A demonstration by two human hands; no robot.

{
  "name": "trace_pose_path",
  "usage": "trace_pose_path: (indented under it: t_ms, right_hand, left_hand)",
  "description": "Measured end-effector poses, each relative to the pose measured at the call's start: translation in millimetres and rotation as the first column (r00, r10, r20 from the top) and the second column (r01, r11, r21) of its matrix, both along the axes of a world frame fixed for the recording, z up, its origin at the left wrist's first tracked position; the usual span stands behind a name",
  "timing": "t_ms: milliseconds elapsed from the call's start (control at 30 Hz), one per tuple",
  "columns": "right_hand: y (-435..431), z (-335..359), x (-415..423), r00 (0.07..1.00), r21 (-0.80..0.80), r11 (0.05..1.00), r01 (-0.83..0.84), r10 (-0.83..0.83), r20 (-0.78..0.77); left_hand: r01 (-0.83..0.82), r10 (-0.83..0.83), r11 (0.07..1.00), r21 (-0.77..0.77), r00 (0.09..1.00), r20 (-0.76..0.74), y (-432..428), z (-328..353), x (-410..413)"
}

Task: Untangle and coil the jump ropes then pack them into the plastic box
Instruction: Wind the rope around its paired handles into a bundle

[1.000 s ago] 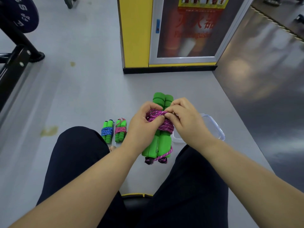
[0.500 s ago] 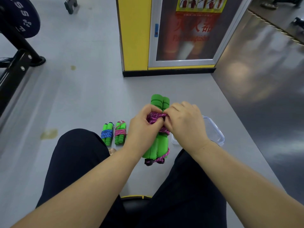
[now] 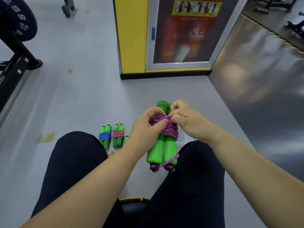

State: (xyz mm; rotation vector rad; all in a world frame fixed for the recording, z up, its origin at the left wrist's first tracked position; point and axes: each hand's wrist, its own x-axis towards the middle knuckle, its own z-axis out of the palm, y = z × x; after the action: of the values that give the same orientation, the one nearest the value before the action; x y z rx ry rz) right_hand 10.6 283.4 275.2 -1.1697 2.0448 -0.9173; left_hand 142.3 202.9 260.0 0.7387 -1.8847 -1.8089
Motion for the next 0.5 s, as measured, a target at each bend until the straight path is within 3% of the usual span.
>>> trace_pose_path:
  t_ms: [100, 167, 267, 333, 400, 500]
  right_hand:
    - [5.2, 3.6, -4.4, 0.983, 0.039, 0.992, -0.123, 0.116, 0.145]
    - [7.5, 3.1, -4.6, 0.980, 0.078, 0.981, -0.178, 0.170, 0.104]
    - [7.1, -9.1, -0.8, 0.951, 0.038, 0.993, -0.108, 0.115, -0.287]
    - [4.8, -16.8, 6.2, 0.838, -0.094, 0.995, -0.040, -0.018, -0.545]
    - [3.8, -19.6, 9.0, 0.738, -0.175, 0.984, -0.023, -0.101, -0.667]
    - [3.7, -16.4, 10.4, 0.661, -0.122, 0.986, -0.115, -0.015, -0.750]
  left_hand:
    - [-0.006, 0.005, 0.999, 0.033, 1.000, 0.010, 0.3, -5.3, 1.2]
    - [-0.007, 0.008, 1.000, -0.011, 0.999, 0.038, -1.0, -7.8, 3.1]
    - [-0.005, 0.014, 0.995, -0.098, 0.996, 0.086, -2.3, -8.6, 3.6]
    - [-0.024, 0.037, 0.990, -0.138, 0.995, 0.089, -4.6, -8.0, 2.9]
    - [-0.030, 0.046, 0.986, -0.162, 0.994, 0.097, -5.7, -6.7, 3.1]
    - [-0.017, 0.036, 0.983, -0.182, 0.994, 0.103, -6.4, -5.8, 3.6]
